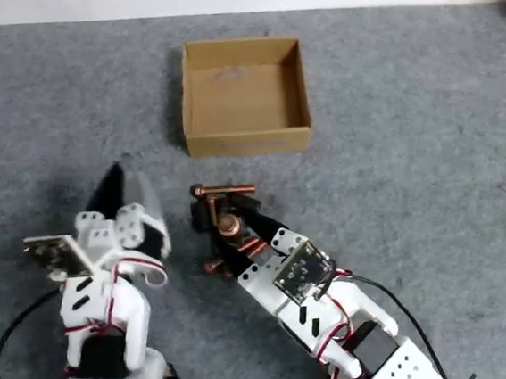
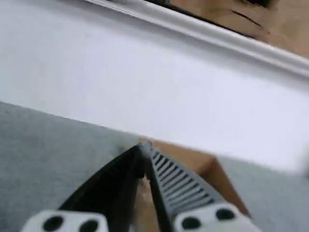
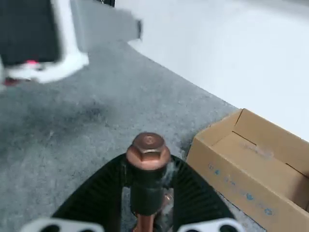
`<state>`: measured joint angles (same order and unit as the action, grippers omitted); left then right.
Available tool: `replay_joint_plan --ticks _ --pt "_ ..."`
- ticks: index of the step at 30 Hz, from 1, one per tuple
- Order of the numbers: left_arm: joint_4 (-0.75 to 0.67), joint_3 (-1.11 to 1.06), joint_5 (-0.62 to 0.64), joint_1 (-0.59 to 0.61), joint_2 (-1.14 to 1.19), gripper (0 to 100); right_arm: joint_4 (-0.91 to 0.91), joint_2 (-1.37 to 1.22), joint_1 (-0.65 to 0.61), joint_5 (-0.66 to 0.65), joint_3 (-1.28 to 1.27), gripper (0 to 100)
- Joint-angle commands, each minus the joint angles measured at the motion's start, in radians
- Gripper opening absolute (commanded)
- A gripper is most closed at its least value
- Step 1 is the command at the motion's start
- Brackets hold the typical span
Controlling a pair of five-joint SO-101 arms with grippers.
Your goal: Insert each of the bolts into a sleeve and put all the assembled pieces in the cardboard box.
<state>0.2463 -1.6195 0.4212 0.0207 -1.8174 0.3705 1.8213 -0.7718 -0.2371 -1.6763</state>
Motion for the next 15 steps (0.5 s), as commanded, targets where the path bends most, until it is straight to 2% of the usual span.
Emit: replay_joint_plan --ticks 1,5,9,12,15 --pt "-0.146 -0.071 0.017 0.022 -0.004 1 0.005 0.013 0.059 0.057 -0.139 0.5" --pt "-0.115 -0.077 0.012 0.007 0.022 1 0.013 0.008 0.193 0.157 -0.053 0.4" --pt "-0.117 -0.071 0.012 0.007 0.102 1 0.113 -0.059 0.338 0.160 0.156 0.4" --pt "-0.114 -0.028 0.012 0.008 0.171 1 0.200 -0.262 0.392 0.160 0.404 0.4" --pt "-0.112 0.015 0.012 0.012 0.269 1 0.255 -0.582 0.401 0.163 0.690 0.4"
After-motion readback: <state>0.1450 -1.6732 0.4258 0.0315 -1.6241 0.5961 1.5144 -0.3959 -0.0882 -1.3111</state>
